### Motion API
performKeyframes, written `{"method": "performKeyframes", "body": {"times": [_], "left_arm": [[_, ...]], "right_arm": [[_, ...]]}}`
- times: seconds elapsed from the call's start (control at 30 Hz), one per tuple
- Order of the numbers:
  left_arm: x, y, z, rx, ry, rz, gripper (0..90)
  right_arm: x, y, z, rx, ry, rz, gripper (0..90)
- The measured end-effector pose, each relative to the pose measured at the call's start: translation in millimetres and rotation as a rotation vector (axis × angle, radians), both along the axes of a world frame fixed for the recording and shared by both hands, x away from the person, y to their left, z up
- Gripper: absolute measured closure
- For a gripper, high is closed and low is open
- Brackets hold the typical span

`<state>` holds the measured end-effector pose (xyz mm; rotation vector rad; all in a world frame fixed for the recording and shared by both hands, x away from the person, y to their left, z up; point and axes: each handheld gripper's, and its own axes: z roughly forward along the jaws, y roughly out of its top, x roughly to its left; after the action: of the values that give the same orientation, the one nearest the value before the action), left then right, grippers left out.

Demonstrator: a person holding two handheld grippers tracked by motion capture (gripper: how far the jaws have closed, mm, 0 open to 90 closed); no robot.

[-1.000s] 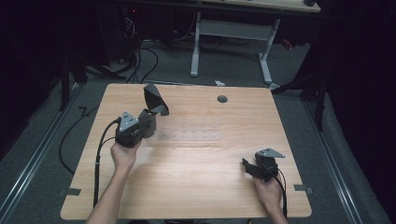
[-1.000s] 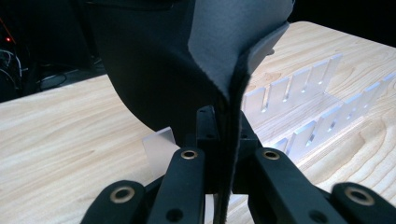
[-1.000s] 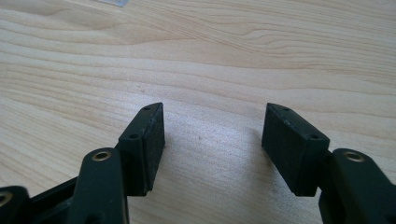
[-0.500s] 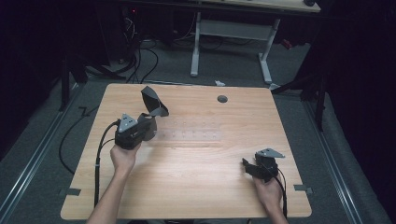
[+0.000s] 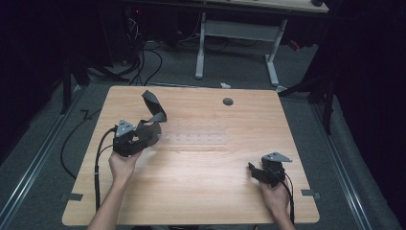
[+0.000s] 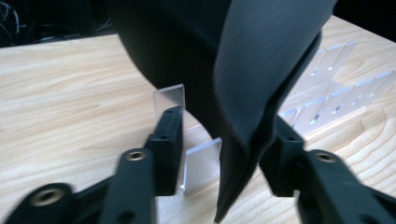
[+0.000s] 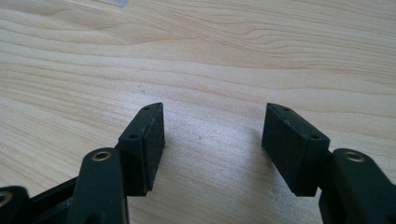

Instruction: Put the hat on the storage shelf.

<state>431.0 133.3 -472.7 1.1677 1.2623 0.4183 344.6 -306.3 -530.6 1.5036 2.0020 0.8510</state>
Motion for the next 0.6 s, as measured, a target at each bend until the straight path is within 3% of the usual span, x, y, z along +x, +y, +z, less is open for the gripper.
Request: {"method": "performKeyframes", "body": {"times": [0.13, 0.37, 0.5, 0.53, 0.6], "left_arm": [[-6.8, 3.8, 0.4, 0.002, 0.007, -0.001, 42.0], [-19.2, 11.9, -5.6, 0.004, 0.025, -0.005, 37.9], [-30.7, 14.5, -15.9, 0.027, 0.048, -0.020, 37.2], [-38.0, 15.8, -27.1, 0.048, 0.077, -0.020, 37.2], [-40.4, 15.9, -32.4, 0.055, 0.091, -0.020, 37.0]], "right_arm": [[0.0, 0.0, 0.0, 0.000, 0.000, -0.001, 39.3], [0.0, 0.0, 0.0, 0.000, 0.000, 0.000, 39.4], [0.0, 0.0, 0.0, 0.000, 0.000, 0.000, 39.4], [0.0, 0.0, 0.0, 0.000, 0.000, 0.000, 39.4], [0.0, 0.0, 0.0, 0.000, 0.000, 0.000, 39.3]]}}
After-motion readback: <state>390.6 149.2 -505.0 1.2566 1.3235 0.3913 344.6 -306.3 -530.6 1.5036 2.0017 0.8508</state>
